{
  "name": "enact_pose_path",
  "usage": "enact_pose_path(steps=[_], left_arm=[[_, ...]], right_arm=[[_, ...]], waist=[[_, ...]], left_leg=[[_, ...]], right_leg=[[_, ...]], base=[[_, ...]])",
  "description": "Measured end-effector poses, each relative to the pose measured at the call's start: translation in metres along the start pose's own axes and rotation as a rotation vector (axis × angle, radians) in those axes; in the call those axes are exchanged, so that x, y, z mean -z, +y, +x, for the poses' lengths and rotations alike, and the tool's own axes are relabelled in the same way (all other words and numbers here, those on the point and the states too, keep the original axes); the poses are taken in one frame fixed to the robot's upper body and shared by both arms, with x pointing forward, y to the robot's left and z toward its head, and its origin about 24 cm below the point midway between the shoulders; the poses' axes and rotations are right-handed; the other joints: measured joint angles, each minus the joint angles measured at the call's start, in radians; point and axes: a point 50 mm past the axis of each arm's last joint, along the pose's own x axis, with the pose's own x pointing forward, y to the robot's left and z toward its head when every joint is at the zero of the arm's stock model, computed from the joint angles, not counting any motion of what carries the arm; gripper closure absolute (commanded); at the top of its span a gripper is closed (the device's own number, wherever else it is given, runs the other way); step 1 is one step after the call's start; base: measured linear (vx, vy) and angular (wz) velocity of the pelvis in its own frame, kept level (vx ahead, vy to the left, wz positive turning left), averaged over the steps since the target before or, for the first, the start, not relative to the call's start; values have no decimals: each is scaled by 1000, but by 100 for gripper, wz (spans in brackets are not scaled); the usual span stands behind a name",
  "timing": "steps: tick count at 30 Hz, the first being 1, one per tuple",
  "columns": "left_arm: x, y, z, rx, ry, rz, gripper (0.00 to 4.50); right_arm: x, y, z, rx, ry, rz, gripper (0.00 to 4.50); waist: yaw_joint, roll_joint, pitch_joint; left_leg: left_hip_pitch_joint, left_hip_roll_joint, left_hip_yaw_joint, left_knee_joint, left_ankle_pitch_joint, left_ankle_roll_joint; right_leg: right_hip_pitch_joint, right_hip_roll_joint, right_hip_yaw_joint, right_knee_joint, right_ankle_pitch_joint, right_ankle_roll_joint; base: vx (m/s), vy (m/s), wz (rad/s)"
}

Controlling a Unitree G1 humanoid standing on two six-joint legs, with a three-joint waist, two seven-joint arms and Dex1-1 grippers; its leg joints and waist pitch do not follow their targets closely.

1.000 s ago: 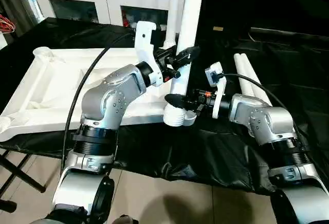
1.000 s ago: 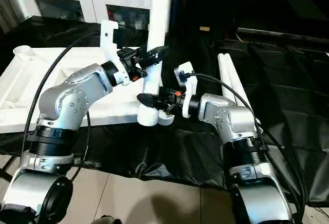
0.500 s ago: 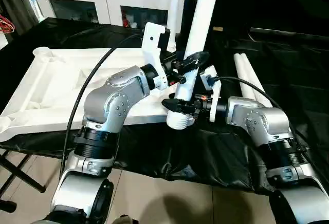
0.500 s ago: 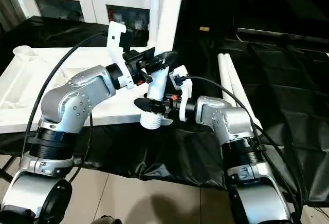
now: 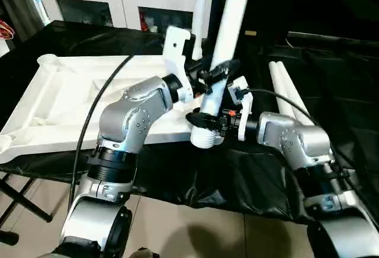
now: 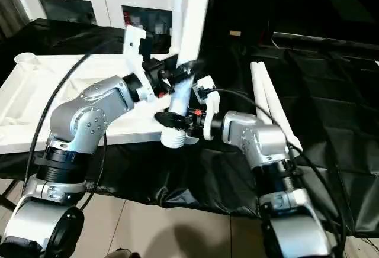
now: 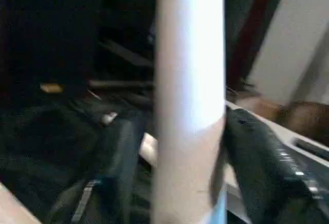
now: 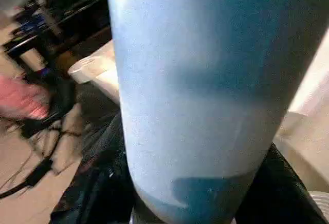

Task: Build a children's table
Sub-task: Pick table leg

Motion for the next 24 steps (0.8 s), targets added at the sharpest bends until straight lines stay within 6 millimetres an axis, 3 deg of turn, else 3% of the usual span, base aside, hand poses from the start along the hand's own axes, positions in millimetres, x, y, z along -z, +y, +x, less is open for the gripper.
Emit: enact_pose_path(steps=[6, 10, 14, 19, 24], left_arm=[[0, 15, -5, -88, -35, 73, 153], [8, 31, -14, -125, 64, 181, 153], [35, 49, -30, -90, 260, 325, 153], [77, 49, -44, 101, 493, 347, 153], [104, 54, -62, 230, 682, 354, 171]], right_arm=[[-5, -10, -1, 143, -94, -23, 257], [-7, -19, -5, 266, -110, -69, 257], [-10, -34, -17, 430, -116, -150, 258], [-5, -43, -29, 499, -106, -182, 258], [-5, -42, -29, 490, -103, -196, 258]], waist=[[-1, 1, -1], [-4, 6, -1], [-8, 9, -2], [-8, 9, -2], [-27, 10, -2]], left_leg=[[0, 0, 0, 0, 0, 0], [0, 0, 0, 0, 0, 0], [0, 0, 0, 0, 0, -1], [0, 0, 0, -1, 0, -1], [0, 0, 0, -1, 0, -1]], right_leg=[[0, 0, 0, 0, 0, 0], [0, 0, 0, 0, 1, 1], [0, 0, 1, 0, 1, 1], [-1, 0, 1, 0, 1, 1], [-1, 0, 1, 0, 1, 1]], base=[[0, 0, 0], [0, 0, 0], [0, 0, 0], [0, 0, 0], [0, 0, 0]])
